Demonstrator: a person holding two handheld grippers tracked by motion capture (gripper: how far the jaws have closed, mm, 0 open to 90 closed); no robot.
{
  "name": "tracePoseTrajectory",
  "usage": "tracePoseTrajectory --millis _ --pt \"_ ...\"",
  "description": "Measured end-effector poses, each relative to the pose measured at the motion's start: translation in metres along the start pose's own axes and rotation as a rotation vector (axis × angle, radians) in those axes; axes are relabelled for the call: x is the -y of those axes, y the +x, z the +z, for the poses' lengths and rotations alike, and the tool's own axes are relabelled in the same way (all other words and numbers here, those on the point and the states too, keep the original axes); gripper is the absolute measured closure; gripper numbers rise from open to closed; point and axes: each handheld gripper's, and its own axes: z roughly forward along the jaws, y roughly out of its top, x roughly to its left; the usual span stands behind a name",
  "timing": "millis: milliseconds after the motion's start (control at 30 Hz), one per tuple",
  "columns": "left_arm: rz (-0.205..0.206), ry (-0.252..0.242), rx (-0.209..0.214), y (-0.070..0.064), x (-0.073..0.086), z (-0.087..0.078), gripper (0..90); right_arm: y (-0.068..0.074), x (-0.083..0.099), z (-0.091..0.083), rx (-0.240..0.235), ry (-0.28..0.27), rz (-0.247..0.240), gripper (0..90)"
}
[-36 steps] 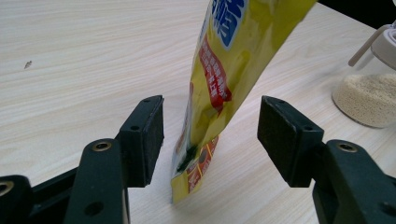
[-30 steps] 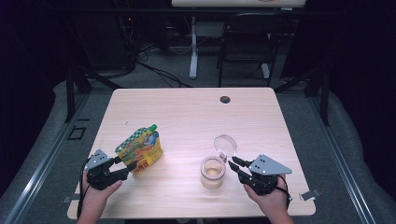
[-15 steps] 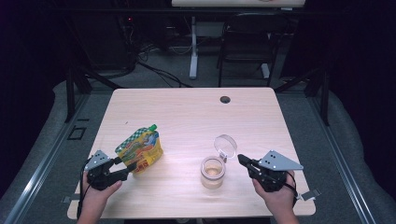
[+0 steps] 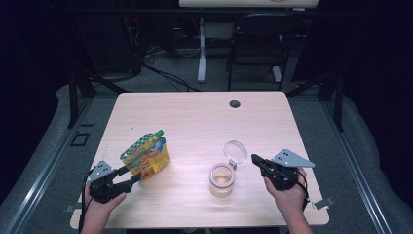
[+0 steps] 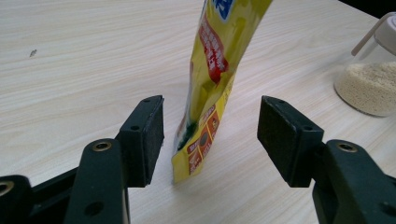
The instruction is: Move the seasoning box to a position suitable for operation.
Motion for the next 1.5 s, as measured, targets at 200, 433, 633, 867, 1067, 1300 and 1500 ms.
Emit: tracePoseTrajectory --millis 200,433,633,867,1067,1300,1500 --pt "0.002 0.005 -0.008 -0.001 0.003 -0.003 41.6 -0.003 0.002 0.011 0.014 0.008 0.002 90.0" --pt "-0.004 0.007 -0.017 -0.001 0.005 -0.006 41.6 -0.008 0.003 0.020 0.019 0.018 0.012 90.0" --pt "-0.007 0.006 -0.021 0.000 0.007 -0.007 41.6 -0.009 0.003 0.026 0.021 0.027 0.009 90.0" --pt "-0.007 0.009 -0.021 0.000 0.007 -0.006 41.6 -0.009 0.002 0.031 0.017 0.032 0.007 90.0" --pt "-0.009 0.006 -0.021 0.001 0.007 -0.006 41.5 -0.007 0.001 0.031 0.012 0.024 0.002 90.0" --pt "-0.008 0.006 -0.027 0.002 0.006 -0.006 41.6 -0.004 0.000 0.029 0.006 0.014 -0.004 90.0" --pt "-0.010 0.006 -0.027 0.003 0.007 -0.006 41.7 -0.001 -0.001 0.030 -0.007 0.012 -0.003 90.0"
